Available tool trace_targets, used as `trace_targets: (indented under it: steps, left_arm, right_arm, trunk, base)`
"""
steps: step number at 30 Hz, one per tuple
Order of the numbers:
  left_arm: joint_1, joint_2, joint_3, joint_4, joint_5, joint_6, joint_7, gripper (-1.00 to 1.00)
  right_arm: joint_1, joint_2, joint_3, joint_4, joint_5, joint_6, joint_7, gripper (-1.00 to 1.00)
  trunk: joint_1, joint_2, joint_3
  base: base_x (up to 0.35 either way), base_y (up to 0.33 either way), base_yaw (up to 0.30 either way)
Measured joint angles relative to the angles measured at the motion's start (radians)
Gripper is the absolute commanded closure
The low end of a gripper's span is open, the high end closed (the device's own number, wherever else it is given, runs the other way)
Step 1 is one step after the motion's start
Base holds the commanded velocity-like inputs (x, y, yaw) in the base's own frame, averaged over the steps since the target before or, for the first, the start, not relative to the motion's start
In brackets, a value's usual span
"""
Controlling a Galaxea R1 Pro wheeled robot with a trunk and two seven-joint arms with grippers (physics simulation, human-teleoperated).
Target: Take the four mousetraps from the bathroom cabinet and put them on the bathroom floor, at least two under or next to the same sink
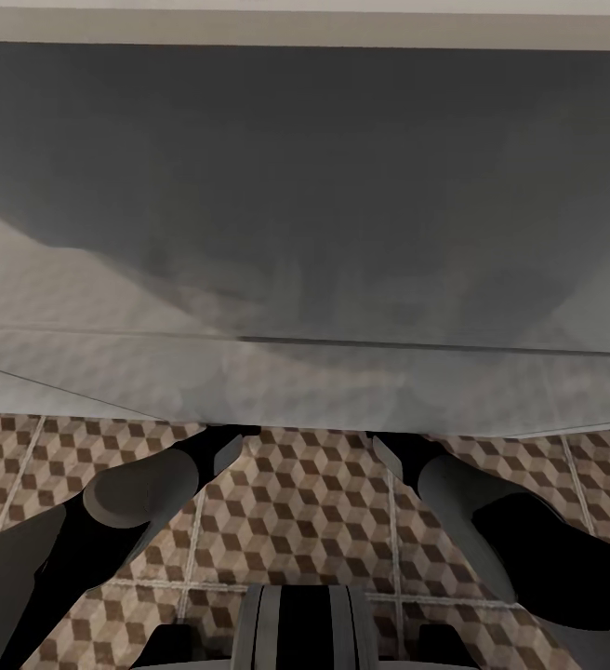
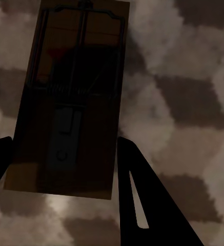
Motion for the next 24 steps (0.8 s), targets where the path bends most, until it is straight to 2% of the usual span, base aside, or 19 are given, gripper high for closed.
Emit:
trace_targets:
  steps: [11,18,24]
  left_arm:
    - [0.014,-0.005,0.018,-0.019,0.008,-0.001,-0.003,1.00]
    - [0.015,-0.003,0.054,-0.034,0.008,-0.002,-0.003,1.00]
    - [0.015,-0.003,0.058,-0.035,0.007,-0.002,-0.003,1.00]
  right_arm:
    - [0.002,0.006,-0.019,-0.007,-0.008,-0.006,0.010,1.00]
    - [0.002,0.004,-0.009,-0.007,-0.007,-0.018,0.009,1.00]
    - [0.003,0.003,-0.005,-0.010,-0.006,-0.018,0.008,1.00]
  trunk:
    - [0.000,0.000,0.000]
    - [0.000,0.000,0.000]
    - [0.000,0.000,0.000]
  base:
    - [0.000,0.000,0.000]
    - [0.000,0.000,0.000]
    - [0.000,0.000,0.000]
